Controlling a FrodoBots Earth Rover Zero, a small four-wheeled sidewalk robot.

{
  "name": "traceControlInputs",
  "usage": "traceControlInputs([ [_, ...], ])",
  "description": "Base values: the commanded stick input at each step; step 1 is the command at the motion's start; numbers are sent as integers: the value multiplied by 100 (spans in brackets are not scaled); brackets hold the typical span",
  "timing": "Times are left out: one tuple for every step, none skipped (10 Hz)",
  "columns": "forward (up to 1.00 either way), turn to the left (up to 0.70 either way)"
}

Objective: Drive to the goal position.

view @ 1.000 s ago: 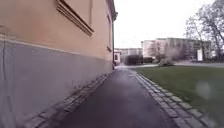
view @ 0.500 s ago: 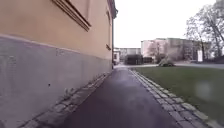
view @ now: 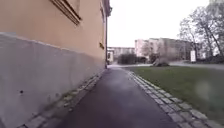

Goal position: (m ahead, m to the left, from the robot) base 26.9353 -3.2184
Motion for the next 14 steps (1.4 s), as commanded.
traceControlInputs([
  [85,0],
  [85,0],
  [85,0],
  [85,0],
  [85,0],
  [85,0],
  [85,0],
  [85,0],
  [85,0],
  [85,0],
  [85,0],
  [85,0],
  [85,0],
  [85,0],
])
